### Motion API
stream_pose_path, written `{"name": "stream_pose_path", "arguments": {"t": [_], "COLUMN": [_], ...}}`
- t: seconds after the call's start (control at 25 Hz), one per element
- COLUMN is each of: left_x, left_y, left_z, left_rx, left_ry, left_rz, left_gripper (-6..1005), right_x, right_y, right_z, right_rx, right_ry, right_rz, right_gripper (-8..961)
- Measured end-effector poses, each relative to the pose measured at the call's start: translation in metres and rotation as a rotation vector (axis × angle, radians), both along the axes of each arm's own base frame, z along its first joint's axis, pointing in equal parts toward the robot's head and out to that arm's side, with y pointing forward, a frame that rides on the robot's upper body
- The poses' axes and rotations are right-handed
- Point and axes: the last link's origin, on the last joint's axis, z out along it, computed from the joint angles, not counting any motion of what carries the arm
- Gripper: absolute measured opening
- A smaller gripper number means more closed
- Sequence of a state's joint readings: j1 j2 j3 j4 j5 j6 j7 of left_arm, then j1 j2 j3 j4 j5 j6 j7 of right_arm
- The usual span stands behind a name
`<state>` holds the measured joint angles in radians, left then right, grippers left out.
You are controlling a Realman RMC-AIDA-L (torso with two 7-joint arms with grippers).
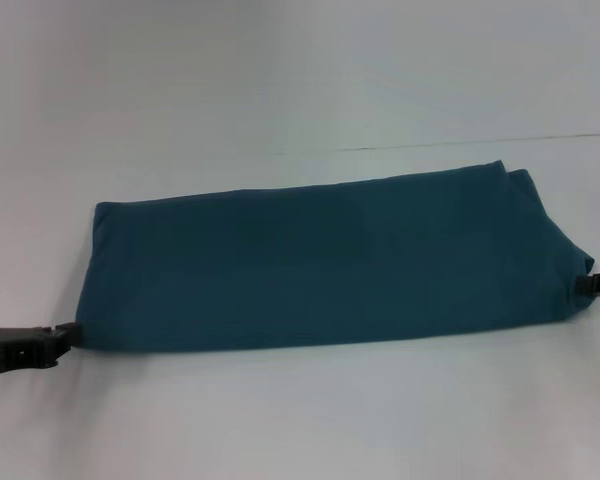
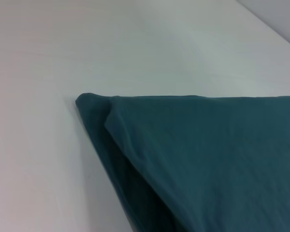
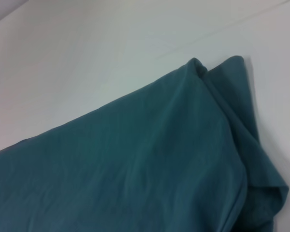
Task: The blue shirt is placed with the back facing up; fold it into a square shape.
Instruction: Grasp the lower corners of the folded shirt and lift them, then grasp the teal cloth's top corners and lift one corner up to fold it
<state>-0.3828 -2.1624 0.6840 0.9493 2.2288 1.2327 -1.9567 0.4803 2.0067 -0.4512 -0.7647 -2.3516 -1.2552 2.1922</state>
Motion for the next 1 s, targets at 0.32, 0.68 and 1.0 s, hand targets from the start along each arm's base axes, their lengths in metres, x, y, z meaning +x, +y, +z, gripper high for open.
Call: {"name": "stream_pose_path", "arguments": {"t": [0.32, 0.68, 1.0], "left_x": [-0.001, -0.002, -0.004], "left_y": [-0.001, 0.000, -0.002], "left_z": [0.000, 0.004, 0.010], "left_rx": [0.003, 0.024, 0.040], "left_ry": [-0.001, -0.022, -0.091], "left_rz": [0.002, 0.015, 0.079], "left_gripper": [16, 32, 201], "right_x": [-0.001, 0.001, -0.002], "right_y": [-0.002, -0.005, -0.012], "right_z": [-0.001, 0.008, 0.044], "right_rx": [0.002, 0.029, 0.171], "right_ry": [0.002, 0.031, 0.092], "right_rz": [0.001, 0.002, 0.083], "right_gripper": [9, 10, 284]}}
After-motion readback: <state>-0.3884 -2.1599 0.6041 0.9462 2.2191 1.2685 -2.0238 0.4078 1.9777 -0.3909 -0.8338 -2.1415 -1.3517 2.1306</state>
